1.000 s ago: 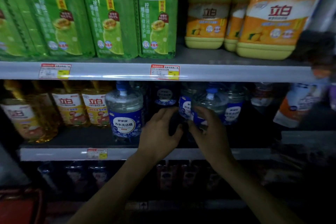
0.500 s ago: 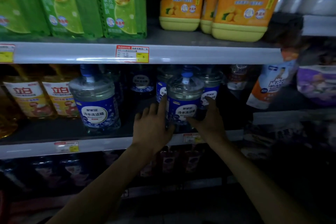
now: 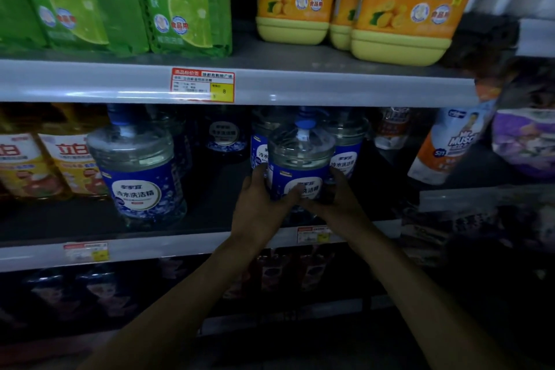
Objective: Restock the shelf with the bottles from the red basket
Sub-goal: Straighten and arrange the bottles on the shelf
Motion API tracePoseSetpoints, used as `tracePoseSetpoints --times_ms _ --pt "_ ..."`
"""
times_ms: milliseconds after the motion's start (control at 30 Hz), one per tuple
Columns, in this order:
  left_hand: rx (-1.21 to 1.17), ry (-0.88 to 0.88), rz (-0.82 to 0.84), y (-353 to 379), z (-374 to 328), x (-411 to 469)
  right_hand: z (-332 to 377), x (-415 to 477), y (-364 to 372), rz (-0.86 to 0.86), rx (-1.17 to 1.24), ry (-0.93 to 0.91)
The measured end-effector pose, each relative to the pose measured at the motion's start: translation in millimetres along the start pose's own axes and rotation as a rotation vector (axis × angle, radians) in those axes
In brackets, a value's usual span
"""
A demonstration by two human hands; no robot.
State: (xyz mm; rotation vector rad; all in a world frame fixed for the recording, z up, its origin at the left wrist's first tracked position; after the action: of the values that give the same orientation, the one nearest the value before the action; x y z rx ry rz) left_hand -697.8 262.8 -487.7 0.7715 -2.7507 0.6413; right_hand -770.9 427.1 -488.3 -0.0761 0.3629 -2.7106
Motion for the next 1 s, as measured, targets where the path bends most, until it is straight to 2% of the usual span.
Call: tracePoseSetpoints --times_ms 267,567,700,1000 --pt "0.029 0.051 -0.009 -7.3 -1.4 1.5 7.2 -7.1 3.0 -0.063 -0.009 -0.031" --pt "0.068 0.116 -0.014 -60.9 -1.4 -6.3 21.1 -14.1 59.4 -0.059 0.022 -0.144" --pt "0.088 0.095 -0.031 -89.3 7.8 -6.4 31.1 -10.4 89.2 0.003 0.009 -0.167" --pt "-0.014 0.022 -0.077 -114.5 23.0 -5.0 47.0 -3.4 120.8 0.016 -0.059 -0.200"
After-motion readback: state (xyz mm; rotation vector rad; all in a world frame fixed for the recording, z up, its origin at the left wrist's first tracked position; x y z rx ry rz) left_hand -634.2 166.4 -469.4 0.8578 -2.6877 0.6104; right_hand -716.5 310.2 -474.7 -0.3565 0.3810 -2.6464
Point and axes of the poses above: each hand's wrist, its own x-axis towards the middle knuckle, its own y-axis out of the palm, z = x × y, the point moved 10 cm from there along x, towards the middle knuckle, and after that the axes turned 5 degrees about y, right-handed, at the moved point
